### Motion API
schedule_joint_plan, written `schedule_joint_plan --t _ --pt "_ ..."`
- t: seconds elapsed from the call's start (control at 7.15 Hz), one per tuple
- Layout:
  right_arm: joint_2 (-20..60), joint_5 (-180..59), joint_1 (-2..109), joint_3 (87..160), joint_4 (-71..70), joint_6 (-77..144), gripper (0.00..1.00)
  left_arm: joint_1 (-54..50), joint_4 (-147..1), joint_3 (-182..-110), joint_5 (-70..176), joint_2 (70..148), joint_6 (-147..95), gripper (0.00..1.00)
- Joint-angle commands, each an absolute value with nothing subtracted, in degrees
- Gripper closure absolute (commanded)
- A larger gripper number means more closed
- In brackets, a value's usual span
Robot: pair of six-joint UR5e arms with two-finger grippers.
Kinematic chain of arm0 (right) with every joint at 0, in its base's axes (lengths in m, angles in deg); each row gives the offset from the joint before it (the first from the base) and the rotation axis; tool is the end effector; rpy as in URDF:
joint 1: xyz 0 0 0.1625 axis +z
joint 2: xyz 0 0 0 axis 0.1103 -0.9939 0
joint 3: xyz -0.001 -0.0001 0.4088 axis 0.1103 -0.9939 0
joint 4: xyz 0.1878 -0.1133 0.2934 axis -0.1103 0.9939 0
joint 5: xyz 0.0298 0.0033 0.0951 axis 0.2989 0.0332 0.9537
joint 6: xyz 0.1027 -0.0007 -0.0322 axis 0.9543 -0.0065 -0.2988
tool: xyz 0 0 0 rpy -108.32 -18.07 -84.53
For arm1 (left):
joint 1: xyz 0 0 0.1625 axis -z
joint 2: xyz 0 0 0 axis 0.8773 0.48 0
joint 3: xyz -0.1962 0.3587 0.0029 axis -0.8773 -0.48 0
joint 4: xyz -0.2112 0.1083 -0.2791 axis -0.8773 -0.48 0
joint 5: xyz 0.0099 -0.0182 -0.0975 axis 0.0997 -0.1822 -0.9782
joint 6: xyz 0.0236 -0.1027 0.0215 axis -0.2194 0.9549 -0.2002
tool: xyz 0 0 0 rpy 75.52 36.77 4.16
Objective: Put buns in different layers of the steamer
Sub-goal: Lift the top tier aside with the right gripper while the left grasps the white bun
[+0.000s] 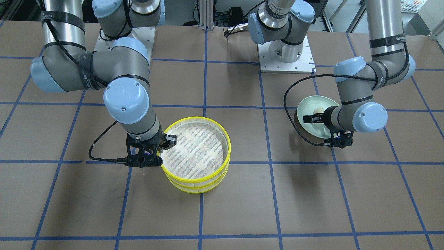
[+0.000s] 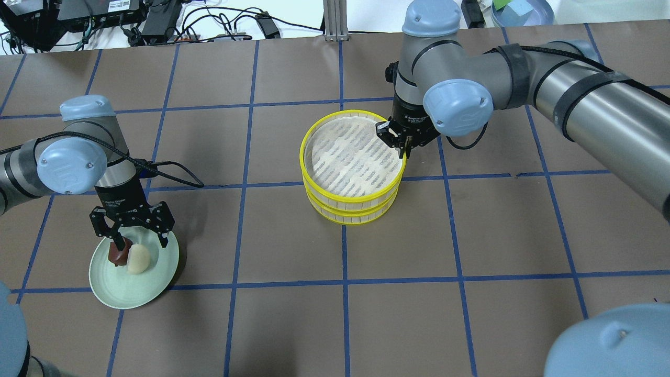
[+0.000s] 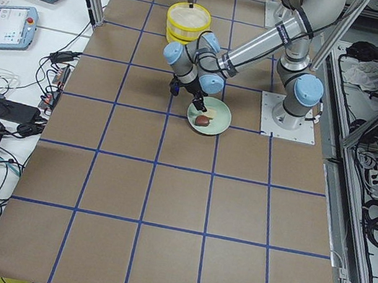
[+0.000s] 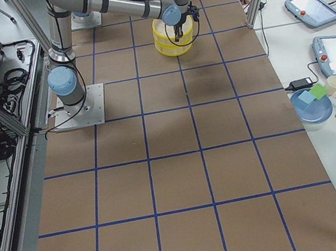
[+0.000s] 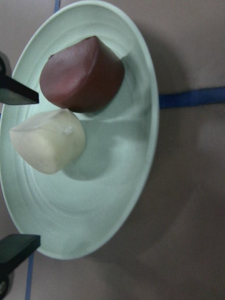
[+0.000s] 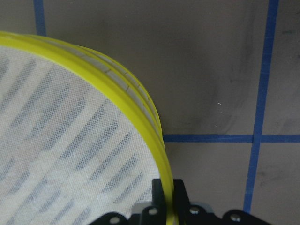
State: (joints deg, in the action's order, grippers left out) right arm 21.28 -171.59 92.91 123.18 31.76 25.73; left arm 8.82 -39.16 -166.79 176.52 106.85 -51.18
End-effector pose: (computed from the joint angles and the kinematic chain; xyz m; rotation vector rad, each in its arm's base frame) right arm 0.2238 -0.5219 0.2894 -0.0100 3.1179 0.1483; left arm 0.0380 -0.4319 0.1978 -0.1621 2.9564 0.8682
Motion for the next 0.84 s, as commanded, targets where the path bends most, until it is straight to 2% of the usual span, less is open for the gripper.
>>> schedule_joint_plan --t 0.0,0.28,0.42,0.56,0.7 --pt "19.0 -171.7 92.1 121.7 28.3 25.5 0.97 6.5 -41.2 -166.9 177.1 107.0 -51.1 0.06" --pt "17.8 -174.4 87.0 121.4 25.7 14.4 0.97 6.5 -41.3 -167.0 176.4 107.9 -50.2 0.09" --pt "17.6 -174.5 82.6 121.4 25.6 6.6 0.97 6.5 -41.3 -167.0 176.0 108.2 -49.9 0.16" --pt "17.7 -175.3 79.2 121.5 26.0 -0.4 0.97 6.5 -41.3 -166.9 176.1 108.5 -49.9 0.46" --pt "17.9 -176.2 77.0 121.8 26.4 -5.6 0.98 6.5 -41.4 -166.9 176.0 108.5 -49.9 0.83"
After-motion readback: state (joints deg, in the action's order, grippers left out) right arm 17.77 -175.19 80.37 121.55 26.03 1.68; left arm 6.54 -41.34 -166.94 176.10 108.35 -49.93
